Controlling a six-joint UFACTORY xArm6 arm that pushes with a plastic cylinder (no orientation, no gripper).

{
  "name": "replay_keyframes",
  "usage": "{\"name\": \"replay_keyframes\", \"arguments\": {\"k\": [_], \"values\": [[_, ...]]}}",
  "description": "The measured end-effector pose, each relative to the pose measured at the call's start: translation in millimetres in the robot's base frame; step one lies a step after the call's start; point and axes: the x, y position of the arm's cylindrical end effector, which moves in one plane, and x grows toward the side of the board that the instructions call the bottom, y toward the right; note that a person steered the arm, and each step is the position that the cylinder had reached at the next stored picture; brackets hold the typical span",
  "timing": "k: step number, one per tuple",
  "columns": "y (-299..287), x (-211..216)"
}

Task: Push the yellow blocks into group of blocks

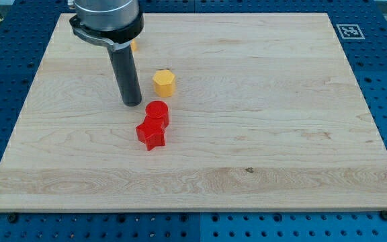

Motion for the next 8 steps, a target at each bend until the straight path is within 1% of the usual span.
{"name": "replay_keyframes", "arguments": {"k": [1, 2, 4, 5, 6, 7, 8], "values": [[14.2, 0.0], [31.9, 21.1], [83.7, 14.7], [83.6, -15.4], [63.3, -26.2], [40.5, -26.2], [29.8, -26.3]]}}
